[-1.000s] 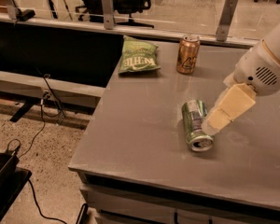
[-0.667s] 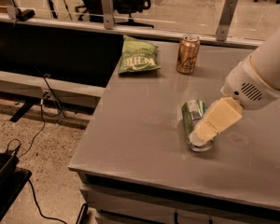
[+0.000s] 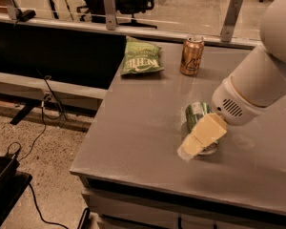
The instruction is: Move green can near green jalapeno chip bag
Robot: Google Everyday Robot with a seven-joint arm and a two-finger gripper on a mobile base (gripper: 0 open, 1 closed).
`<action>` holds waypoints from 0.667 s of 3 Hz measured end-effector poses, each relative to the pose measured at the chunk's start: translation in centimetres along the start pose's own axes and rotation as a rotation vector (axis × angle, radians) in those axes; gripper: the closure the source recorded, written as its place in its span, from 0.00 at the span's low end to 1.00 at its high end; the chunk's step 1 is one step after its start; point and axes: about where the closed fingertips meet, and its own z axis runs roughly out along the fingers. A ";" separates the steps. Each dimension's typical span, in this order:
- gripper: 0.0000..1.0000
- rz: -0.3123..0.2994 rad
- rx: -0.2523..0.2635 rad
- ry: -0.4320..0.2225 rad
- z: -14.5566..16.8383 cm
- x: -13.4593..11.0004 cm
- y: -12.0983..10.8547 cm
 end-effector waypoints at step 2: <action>0.41 0.016 -0.019 0.072 2.2 -0.2 0.9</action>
Offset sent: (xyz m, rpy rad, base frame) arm 0.0019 0.0194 -0.0347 -0.0550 0.1111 -0.0063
